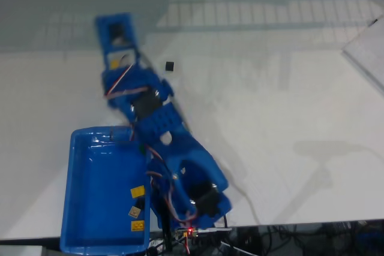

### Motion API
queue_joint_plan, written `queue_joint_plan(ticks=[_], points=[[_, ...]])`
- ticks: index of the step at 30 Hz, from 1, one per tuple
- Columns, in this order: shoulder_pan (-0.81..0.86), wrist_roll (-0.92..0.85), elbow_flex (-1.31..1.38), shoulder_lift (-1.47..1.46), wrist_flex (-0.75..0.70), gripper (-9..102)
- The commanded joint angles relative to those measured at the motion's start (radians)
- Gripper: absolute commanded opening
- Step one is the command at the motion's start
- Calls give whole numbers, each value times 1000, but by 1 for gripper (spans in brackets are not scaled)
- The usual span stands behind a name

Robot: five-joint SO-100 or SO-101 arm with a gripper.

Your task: Pick up all the lego then put into the bin

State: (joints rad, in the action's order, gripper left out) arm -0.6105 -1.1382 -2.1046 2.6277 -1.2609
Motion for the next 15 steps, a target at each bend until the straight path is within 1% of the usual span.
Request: queue_joint_plan(ticks=[1, 6, 10, 13, 15], points=[[-239, 51, 34, 69, -121, 0], [-540, 130, 35, 120, -308, 0], [-749, 196, 23, 147, -403, 1], [-845, 232, 21, 156, -451, 1], [-879, 241, 21, 156, -476, 2]])
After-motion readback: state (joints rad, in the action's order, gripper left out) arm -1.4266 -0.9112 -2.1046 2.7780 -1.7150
